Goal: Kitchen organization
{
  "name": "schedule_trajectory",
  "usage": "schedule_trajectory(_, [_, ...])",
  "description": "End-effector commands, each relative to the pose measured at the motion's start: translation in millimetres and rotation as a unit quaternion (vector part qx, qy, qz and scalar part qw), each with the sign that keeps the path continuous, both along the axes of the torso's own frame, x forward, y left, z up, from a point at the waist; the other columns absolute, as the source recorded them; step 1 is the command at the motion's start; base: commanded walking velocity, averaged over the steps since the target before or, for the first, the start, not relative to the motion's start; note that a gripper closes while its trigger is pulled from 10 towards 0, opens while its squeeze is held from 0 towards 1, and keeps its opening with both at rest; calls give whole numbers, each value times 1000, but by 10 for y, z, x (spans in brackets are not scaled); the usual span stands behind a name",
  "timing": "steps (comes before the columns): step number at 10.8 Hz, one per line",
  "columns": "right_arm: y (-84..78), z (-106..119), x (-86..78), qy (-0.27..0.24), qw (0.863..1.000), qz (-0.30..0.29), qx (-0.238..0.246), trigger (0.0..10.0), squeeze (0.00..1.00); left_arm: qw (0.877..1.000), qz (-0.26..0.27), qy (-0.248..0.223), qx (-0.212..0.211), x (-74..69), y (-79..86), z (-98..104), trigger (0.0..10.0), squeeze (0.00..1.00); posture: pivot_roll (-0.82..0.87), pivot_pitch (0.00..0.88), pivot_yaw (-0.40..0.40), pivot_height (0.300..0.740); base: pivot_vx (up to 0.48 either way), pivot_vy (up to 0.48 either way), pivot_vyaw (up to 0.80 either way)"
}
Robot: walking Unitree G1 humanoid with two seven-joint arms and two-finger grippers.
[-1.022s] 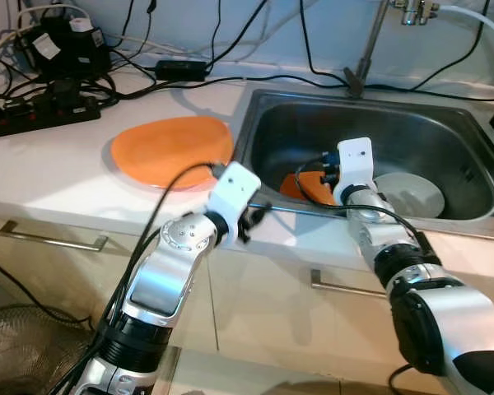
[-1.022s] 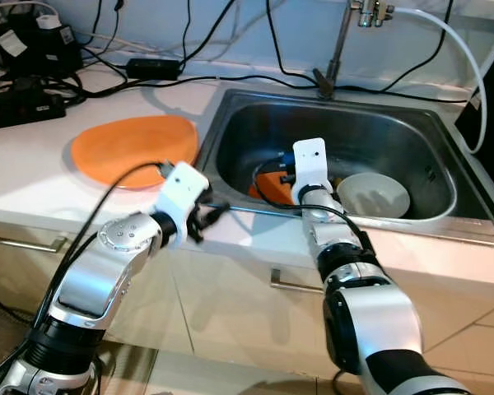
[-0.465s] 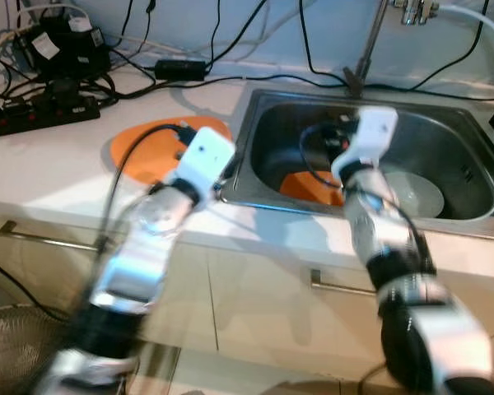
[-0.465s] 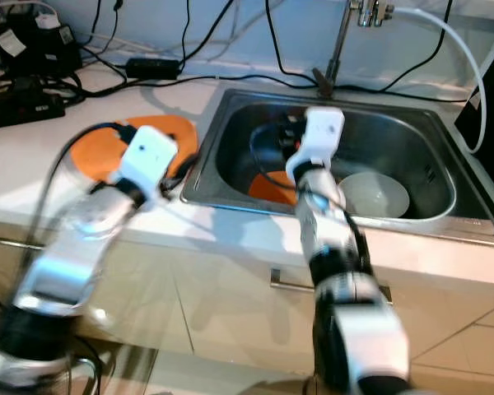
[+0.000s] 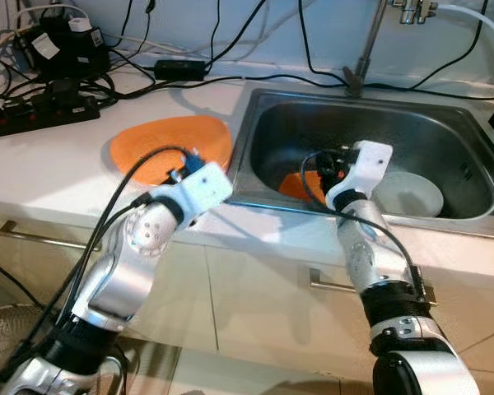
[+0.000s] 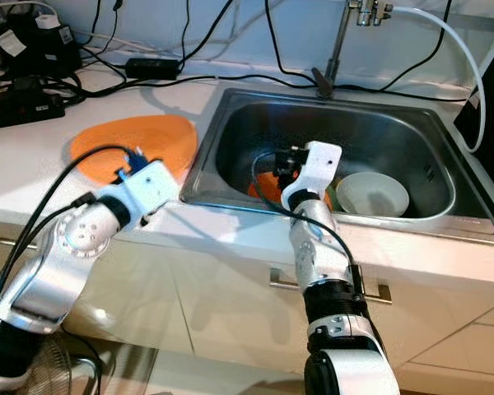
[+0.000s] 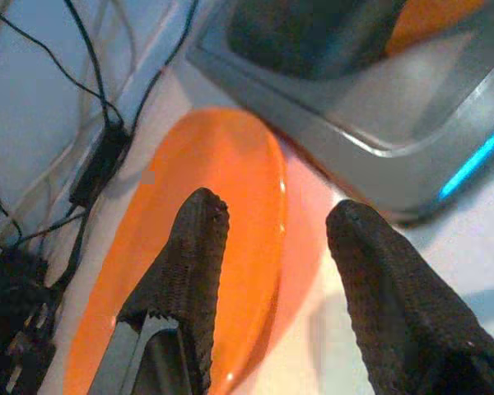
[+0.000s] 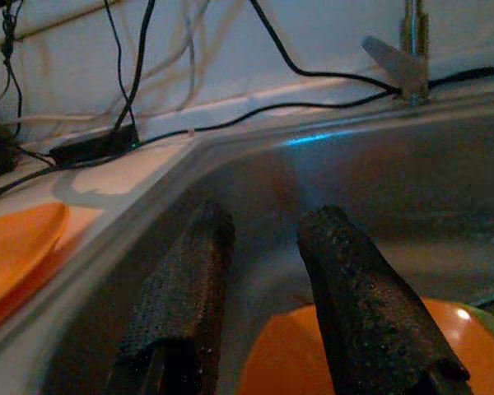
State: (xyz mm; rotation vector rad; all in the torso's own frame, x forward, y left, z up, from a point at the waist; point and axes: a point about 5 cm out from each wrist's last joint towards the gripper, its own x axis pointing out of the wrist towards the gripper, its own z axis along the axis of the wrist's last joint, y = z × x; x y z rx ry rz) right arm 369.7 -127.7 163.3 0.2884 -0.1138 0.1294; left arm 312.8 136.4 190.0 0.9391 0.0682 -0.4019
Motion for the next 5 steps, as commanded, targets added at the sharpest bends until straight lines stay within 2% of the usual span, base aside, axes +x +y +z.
schedule_trajectory(1, [0,54,8,-3,1000,2,6,10000,0,1000,-2,1,24,-12,-5,-1,10000,0,254,65,-9,740,0,0,0])
schedule_trajectory(5, [39,61,-31,6,1000,10,15,10000,0,996,14,10,83,28,51,-84,10000,0,249,62,-6,740,0,0,0])
